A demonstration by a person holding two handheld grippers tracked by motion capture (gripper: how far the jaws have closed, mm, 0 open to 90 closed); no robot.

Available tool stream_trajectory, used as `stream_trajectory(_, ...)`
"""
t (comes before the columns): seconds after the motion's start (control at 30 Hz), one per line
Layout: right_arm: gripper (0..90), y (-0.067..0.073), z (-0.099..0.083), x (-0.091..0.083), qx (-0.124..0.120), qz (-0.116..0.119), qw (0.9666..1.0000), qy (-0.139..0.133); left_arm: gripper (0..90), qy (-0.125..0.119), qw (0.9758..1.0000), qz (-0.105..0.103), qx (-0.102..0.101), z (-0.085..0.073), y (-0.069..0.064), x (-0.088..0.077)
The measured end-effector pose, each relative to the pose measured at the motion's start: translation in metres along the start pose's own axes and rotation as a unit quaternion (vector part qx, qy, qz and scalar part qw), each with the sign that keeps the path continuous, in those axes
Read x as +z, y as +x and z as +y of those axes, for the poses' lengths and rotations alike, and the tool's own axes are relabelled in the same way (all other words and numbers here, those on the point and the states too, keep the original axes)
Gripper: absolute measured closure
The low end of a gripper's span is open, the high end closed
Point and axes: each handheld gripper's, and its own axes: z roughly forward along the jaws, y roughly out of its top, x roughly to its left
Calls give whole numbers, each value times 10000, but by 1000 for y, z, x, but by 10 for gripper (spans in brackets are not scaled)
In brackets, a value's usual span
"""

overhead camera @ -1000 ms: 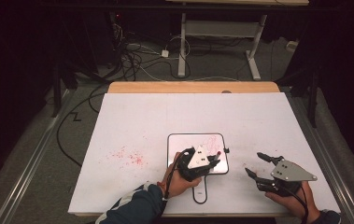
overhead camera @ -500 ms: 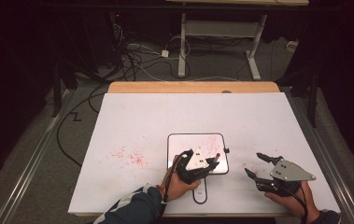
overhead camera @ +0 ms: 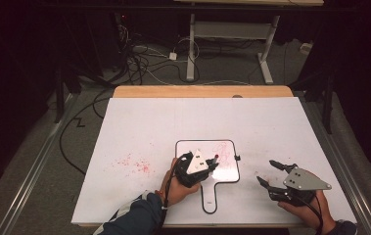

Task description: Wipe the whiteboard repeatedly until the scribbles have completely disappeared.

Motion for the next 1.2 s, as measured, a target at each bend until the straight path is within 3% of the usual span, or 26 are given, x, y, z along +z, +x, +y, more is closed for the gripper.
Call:
stream_trajectory(0.13, 347, 1, 1, 1, -48, 3, 10000, 17, 789, -88, 9994, 22, -342, -2, 9, 4)
stream_trajectory(0.2, 347, 1, 1, 1, -58, 10, 10000, 14, 789, -84, 9995, 8, -292, 0, 4, 5)
stream_trajectory(0.47, 348, 1, 0, 1, -60, 19, 10000, 27, 789, -191, 9978, -626, 49, 13, -39, 20)
stream_trajectory(0.53, 348, 2, 1, 1, -63, 18, 10000, 30, 787, -169, 9979, -599, 170, 16, -44, 24)
stream_trajectory(0.77, 347, 0, 0, 1, -37, 7, 10000, 21, 788, -153, 9980, -614, -49, 21, -34, 36)
stream_trajectory(0.87, 348, 1, 0, 1, -49, 12, 10000, 42, 788, -196, 9971, -723, -111, 24, -36, 44)
stream_trajectory(0.93, 348, 1, 0, 1, -64, 29, 10000, 42, 789, -174, 9964, -827, -30, 27, -42, 47)
stream_trajectory(1.0, 348, 1, 0, 1, -53, 32, 10000, 45, 787, -127, 9969, -771, 100, 28, -46, 45)
stream_trajectory(1.2, 348, 0, -1, 0, -43, 9, 10000, 56, 789, -7, 9969, -790, -10, 21, -31, 36)
